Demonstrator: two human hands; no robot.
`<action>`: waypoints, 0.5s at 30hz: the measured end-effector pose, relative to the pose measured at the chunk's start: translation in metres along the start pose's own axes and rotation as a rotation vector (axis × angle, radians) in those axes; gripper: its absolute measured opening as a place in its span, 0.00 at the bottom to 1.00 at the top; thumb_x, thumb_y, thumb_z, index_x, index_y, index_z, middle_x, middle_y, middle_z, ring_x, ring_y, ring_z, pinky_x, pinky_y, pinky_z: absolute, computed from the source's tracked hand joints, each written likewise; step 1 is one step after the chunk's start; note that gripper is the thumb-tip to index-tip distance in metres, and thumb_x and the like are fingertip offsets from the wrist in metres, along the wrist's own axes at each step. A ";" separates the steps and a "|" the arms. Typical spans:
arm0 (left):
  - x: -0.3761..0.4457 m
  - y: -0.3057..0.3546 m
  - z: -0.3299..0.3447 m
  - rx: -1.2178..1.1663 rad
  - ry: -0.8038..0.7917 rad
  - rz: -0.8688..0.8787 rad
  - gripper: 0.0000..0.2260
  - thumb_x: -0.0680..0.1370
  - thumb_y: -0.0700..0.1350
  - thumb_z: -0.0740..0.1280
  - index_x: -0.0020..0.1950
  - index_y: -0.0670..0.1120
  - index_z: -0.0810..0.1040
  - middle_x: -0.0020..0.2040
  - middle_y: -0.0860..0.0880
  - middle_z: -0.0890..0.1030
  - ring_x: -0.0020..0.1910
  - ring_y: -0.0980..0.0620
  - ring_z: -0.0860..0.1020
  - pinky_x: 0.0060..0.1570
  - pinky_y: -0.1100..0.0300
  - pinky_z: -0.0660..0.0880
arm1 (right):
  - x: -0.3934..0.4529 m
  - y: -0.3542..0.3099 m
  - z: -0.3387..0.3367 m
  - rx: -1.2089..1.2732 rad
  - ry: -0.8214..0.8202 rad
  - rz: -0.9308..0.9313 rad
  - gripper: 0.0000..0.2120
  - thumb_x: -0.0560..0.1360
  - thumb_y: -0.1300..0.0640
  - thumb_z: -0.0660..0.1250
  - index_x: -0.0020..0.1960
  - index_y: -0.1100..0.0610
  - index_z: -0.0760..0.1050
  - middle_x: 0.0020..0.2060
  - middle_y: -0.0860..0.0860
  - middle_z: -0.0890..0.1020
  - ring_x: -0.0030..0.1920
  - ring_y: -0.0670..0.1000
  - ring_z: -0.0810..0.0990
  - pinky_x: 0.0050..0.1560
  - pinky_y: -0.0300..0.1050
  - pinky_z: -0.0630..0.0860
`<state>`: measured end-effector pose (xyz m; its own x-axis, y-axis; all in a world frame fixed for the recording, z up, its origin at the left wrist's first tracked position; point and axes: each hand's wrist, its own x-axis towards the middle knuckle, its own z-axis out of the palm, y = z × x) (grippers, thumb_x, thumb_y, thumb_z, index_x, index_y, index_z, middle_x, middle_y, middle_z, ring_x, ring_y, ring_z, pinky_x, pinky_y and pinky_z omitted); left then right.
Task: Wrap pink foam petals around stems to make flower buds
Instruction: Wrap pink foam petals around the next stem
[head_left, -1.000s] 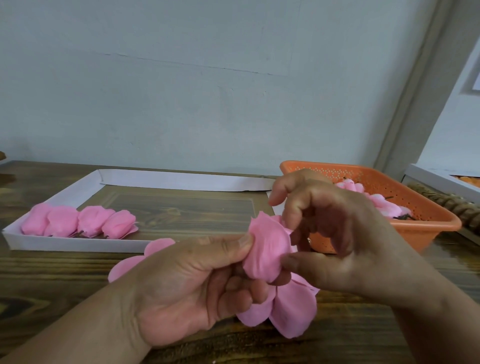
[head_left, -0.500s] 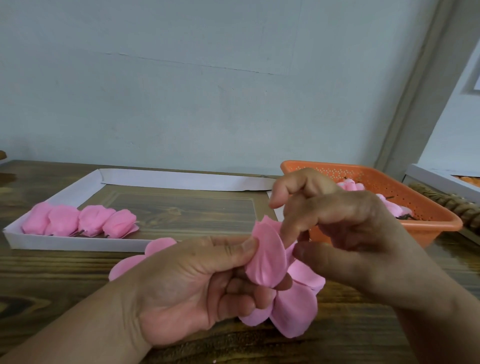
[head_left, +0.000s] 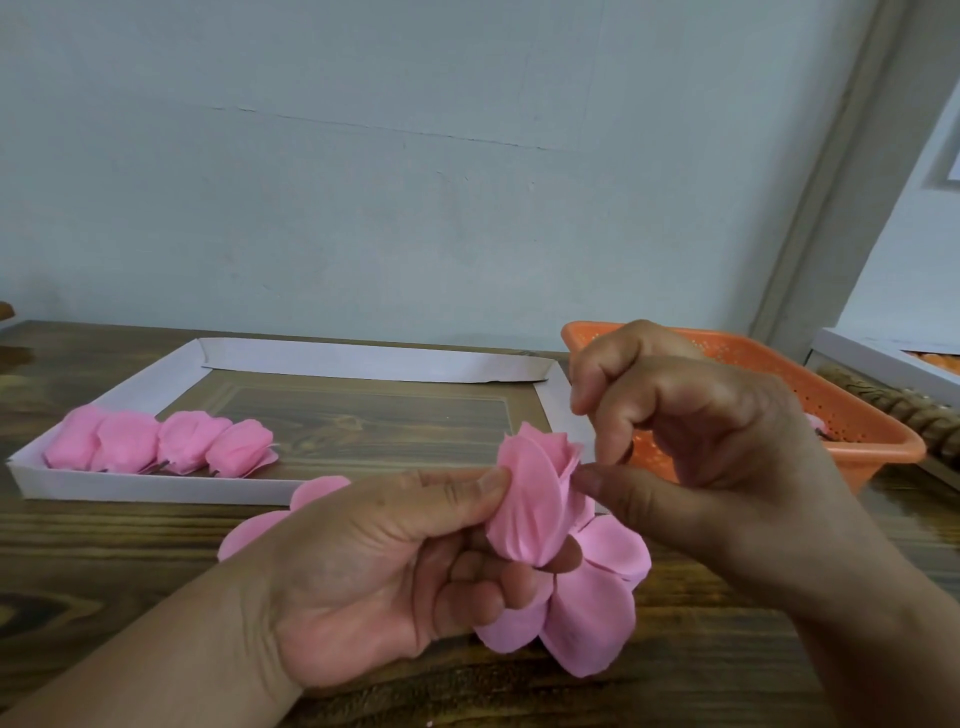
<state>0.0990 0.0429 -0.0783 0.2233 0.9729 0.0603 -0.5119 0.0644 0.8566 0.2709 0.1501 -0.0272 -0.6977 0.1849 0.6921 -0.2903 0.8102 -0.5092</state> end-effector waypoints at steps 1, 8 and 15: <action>0.000 0.000 -0.001 -0.001 0.002 -0.003 0.11 0.72 0.52 0.73 0.49 0.48 0.85 0.41 0.50 0.84 0.40 0.56 0.83 0.41 0.65 0.78 | 0.000 0.001 -0.001 0.001 -0.004 -0.008 0.13 0.63 0.69 0.70 0.37 0.53 0.73 0.43 0.49 0.76 0.40 0.59 0.74 0.41 0.50 0.73; 0.001 -0.001 -0.001 0.026 0.028 0.013 0.12 0.68 0.53 0.76 0.47 0.48 0.85 0.40 0.50 0.84 0.39 0.56 0.83 0.39 0.65 0.78 | 0.000 0.002 -0.002 0.027 -0.056 -0.038 0.16 0.62 0.69 0.70 0.44 0.53 0.74 0.42 0.53 0.74 0.39 0.57 0.72 0.38 0.45 0.70; 0.000 -0.002 0.003 0.026 0.063 0.040 0.16 0.62 0.53 0.80 0.44 0.47 0.86 0.38 0.48 0.84 0.36 0.54 0.83 0.36 0.64 0.79 | -0.001 0.000 -0.002 0.024 -0.074 0.006 0.10 0.63 0.65 0.69 0.40 0.53 0.76 0.44 0.50 0.75 0.41 0.58 0.74 0.39 0.50 0.73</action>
<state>0.1019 0.0425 -0.0783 0.1497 0.9867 0.0627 -0.4971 0.0203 0.8674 0.2726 0.1511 -0.0269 -0.7455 0.1478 0.6499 -0.3007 0.7957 -0.5258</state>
